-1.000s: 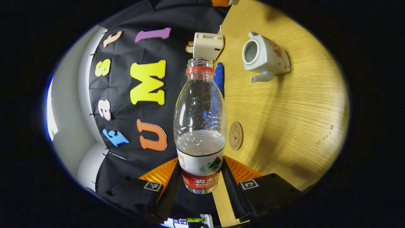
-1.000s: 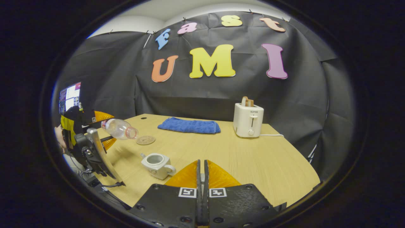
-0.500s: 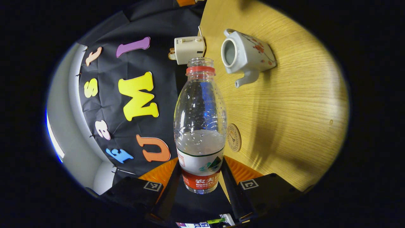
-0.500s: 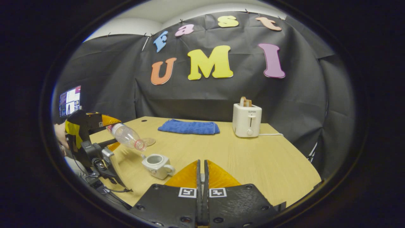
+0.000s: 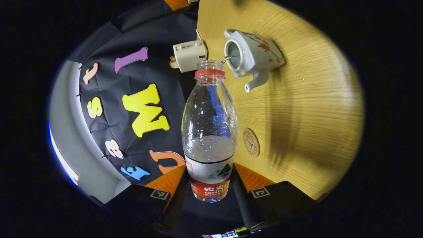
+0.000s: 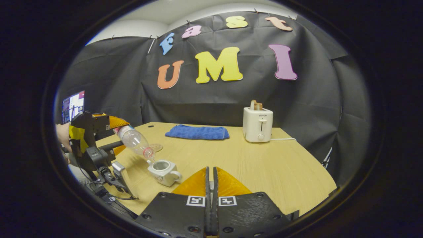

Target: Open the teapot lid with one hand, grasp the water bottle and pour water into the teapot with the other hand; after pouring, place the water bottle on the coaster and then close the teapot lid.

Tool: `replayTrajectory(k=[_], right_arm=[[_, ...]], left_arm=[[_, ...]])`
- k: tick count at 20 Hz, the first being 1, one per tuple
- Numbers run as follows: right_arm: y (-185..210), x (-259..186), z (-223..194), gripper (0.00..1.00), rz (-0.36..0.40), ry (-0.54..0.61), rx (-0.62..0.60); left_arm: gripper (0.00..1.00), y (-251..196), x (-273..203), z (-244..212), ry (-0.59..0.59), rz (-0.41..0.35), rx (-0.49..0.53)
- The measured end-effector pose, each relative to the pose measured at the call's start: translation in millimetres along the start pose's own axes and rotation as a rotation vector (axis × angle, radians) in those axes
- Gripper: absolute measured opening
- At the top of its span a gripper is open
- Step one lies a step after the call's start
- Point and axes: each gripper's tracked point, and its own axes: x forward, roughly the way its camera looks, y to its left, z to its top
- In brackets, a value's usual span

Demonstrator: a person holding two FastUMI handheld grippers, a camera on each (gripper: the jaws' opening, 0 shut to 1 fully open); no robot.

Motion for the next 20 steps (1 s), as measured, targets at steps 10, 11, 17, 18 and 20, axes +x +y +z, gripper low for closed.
replayTrajectory(k=[10,11,17,18,20], right_arm=[[-3.7,-2.4,-0.9,0.00,0.002,-0.004,0.009],[-3.0,-2.9,-1.3,0.00,0.006,-0.005,0.012],[-3.7,-4.6,-1.5,0.00,0.011,-0.011,0.019],[-4.2,-5.3,-1.8,0.00,0.011,-0.012,0.022],[-4.6,-4.0,-4.0,0.00,0.015,-0.007,0.028]], left_arm=[[0.74,18.5,-4.3,10.8,0.002,0.016,0.080],[0.74,19.6,-5.1,10.6,0.008,0.014,0.088],[0.74,27.9,-8.9,14.6,0.019,0.017,0.132],[0.74,28.8,-8.2,15.7,0.022,0.016,0.139],[0.74,27.9,-9.4,17.3,0.029,0.004,0.155]])
